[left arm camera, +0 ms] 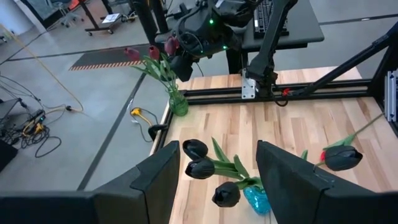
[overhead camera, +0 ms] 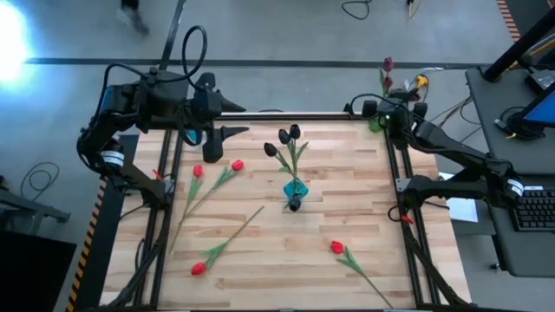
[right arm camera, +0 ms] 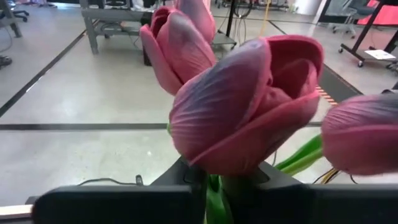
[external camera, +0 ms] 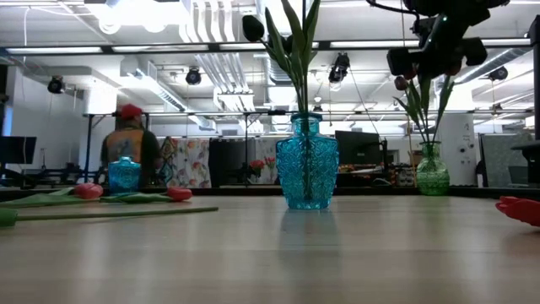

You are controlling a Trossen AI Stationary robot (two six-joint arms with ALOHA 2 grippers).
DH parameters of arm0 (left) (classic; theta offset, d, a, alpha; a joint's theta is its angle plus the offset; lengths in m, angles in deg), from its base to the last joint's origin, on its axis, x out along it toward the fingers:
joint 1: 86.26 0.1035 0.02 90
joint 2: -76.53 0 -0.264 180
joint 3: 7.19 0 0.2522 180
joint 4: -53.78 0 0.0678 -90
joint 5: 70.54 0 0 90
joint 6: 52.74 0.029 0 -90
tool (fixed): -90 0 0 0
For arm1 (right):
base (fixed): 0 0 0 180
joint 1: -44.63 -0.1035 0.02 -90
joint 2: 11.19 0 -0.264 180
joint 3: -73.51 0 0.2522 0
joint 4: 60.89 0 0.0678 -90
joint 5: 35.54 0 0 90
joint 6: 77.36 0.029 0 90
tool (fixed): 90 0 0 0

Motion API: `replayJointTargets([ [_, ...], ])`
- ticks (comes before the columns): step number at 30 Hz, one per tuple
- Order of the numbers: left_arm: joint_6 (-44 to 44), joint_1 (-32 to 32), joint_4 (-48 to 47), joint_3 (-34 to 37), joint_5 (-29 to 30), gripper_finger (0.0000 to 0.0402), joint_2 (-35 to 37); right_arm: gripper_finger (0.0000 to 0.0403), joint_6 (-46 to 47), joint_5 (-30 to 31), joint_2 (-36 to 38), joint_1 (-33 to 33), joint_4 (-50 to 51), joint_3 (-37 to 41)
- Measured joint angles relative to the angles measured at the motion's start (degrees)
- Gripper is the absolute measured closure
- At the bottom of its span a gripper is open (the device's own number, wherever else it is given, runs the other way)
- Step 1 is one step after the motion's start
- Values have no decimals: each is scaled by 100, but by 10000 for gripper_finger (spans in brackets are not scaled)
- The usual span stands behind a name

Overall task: Sort flowers into vase by color
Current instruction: Put the dark red flower into the green vase

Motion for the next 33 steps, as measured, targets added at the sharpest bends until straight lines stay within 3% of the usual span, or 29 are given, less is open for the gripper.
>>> replayJointTargets([
  [15, -99, 1, -171, 0, -7, 204, 0, 221, -56, -258, 2, 166, 94, -321],
  [27, -83, 0, -202, 0, -11, 204, 0, 151, 324, -1265, -238, 315, 2035, -1759],
  [33, -83, -55, -234, 0, -15, 204, -6, 118, 257, -1681, -494, 315, 2433, -2301],
])
